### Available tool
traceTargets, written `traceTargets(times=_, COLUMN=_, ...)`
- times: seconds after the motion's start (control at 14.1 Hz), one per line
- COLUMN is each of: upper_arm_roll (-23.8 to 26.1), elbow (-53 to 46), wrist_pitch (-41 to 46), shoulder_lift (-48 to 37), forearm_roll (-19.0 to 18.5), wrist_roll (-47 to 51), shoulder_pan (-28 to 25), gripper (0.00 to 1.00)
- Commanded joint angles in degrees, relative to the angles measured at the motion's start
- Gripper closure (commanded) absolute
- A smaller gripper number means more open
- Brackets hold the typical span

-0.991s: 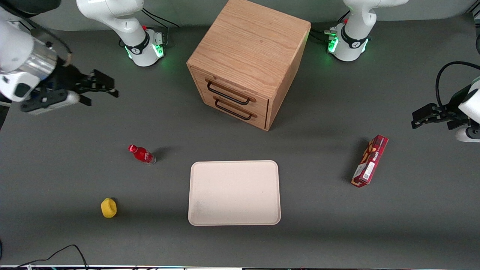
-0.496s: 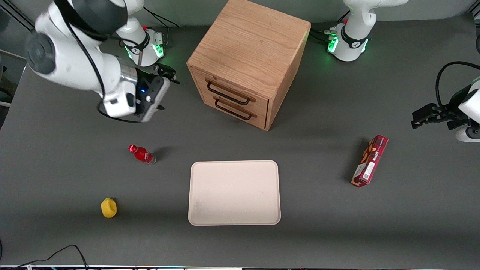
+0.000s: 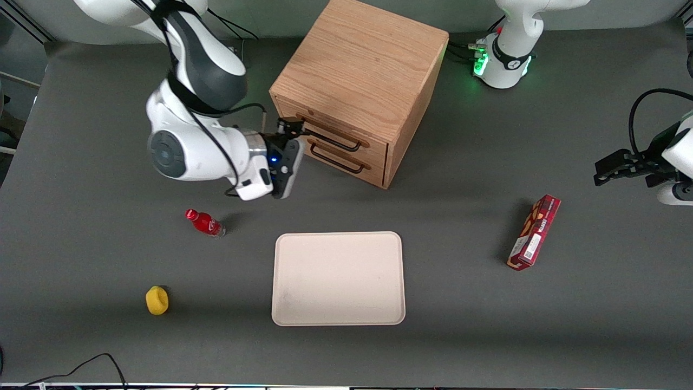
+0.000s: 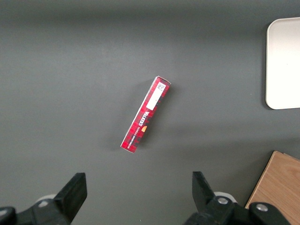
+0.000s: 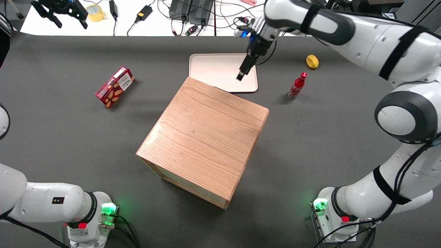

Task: Open upper drawer
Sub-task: 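Hook the right gripper onto the upper drawer's black handle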

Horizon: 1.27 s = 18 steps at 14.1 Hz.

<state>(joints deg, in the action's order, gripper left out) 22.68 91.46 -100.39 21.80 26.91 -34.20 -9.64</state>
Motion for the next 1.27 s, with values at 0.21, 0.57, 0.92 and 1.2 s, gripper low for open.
traceTargets(times=0.21, upper_arm_roll=1.1, elbow=-1.3, wrist_pitch=-1.8, shoulder_lift=4.0, forearm_roll=0.1, wrist_roll=-0.5, shoulder_pan=-1.5, gripper=0.0)
traceTargets(times=0.57, upper_arm_roll=1.4, elbow=0.2, wrist_pitch=-4.3, shoulder_lift=4.6, forearm_roll=0.0, wrist_roll=-0.4, shoulder_pan=-2.8, gripper=0.0)
traceTargets(times=0.92, upper_arm_roll=1.8, elbow=1.0, wrist_pitch=-6.0, shoulder_lift=5.4, forearm_roll=-0.1, wrist_roll=-0.4, shoulder_pan=-3.4, gripper=0.0)
traceTargets(times=1.2, upper_arm_roll=1.8, elbow=0.8, wrist_pitch=-8.3, shoulder_lift=7.8, forearm_roll=-2.3, wrist_roll=-0.4, shoulder_pan=-3.3, gripper=0.0)
